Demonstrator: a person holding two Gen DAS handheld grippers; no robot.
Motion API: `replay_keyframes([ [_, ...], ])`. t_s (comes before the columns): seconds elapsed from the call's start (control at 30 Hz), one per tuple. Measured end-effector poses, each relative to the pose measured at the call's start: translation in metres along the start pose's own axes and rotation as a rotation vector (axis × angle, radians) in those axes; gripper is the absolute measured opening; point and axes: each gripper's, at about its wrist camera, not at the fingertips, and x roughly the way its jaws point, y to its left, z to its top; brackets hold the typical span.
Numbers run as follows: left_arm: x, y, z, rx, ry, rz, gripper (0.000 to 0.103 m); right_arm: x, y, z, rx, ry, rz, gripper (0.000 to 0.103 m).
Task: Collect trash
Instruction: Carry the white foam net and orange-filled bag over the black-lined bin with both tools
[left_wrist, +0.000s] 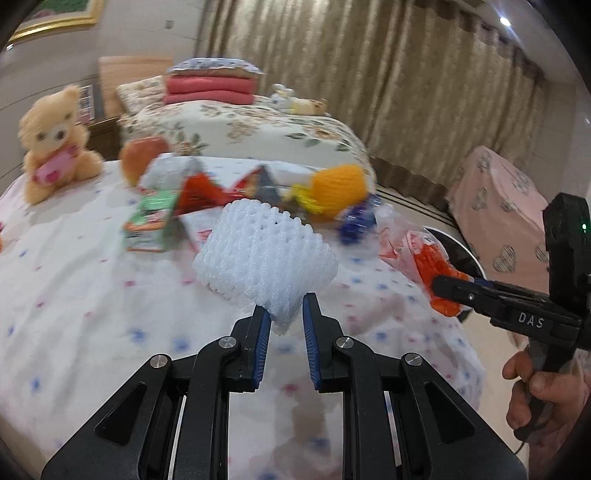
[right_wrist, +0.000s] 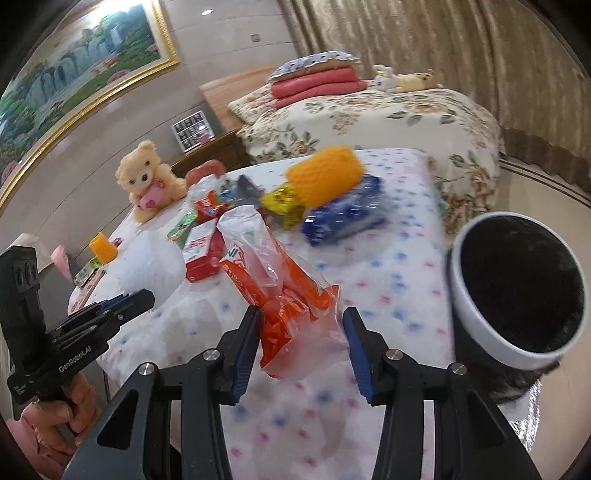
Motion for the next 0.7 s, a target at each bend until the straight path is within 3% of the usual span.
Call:
replay_keyframes([
  [0.5, 0.036, -0.092, 0.014, 0.167, 0.062, -0.159, 0.017, -0.045, -0.079, -0.012, 0.119, -0.045, -0.135, 0.046],
  [0.7, 0.050, -0.116, 0.019, 0.208, 0.075, -0.190, 0.017, -0.054, -0.104, -0.014, 0.156, -0.047, -0.169, 0.046],
])
